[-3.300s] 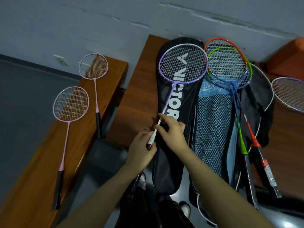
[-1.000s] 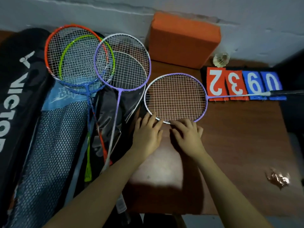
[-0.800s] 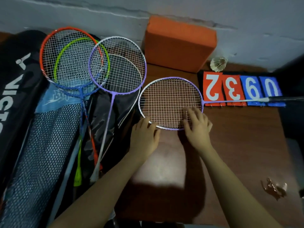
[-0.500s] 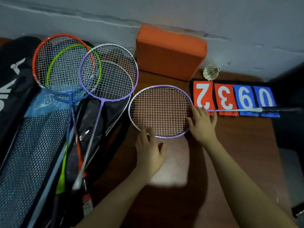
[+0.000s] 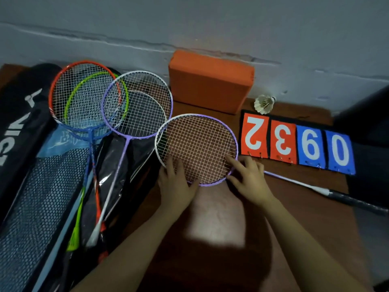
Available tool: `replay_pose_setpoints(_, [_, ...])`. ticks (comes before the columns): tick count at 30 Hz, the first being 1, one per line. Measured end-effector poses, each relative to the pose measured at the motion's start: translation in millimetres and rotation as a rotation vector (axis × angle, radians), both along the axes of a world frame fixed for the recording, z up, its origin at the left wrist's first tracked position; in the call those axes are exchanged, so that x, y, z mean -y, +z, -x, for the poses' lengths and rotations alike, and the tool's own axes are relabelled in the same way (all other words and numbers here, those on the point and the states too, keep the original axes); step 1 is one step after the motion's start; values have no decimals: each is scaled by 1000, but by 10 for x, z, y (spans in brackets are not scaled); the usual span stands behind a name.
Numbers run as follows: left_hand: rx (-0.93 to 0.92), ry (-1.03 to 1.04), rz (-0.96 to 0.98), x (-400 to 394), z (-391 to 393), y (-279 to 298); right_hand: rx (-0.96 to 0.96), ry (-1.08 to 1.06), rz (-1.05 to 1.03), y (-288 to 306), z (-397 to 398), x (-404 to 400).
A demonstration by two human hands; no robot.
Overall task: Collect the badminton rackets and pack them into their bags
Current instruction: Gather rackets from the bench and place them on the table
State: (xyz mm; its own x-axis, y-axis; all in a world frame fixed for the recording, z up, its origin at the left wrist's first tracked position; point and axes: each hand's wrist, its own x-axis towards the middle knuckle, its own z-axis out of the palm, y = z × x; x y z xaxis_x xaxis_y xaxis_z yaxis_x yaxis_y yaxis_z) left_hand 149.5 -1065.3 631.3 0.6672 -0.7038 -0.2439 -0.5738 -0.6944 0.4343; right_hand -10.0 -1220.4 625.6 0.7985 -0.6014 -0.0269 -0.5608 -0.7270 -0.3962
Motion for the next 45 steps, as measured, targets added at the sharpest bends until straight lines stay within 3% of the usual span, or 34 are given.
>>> replay_pose_setpoints(7, [-20,-28,67,-154,96,-79,-84,4,19,-5,168,-124])
replay_pose_setpoints(17, [-191,30,237,-301,148,-8,44,-16,3,190,221,-579])
replay_pose_setpoints(25, [-64,-63,551,-499,-69,299,110,-43,71,530,211,-985])
replay_pose_setpoints(33, [149,-198,495,-1003,-699,578,353,-114,81,746,-524,-1508])
replay_pose_setpoints(45, [154,-271,638,-1527,-2262,414,471,-209,44,645,-2223,-2234])
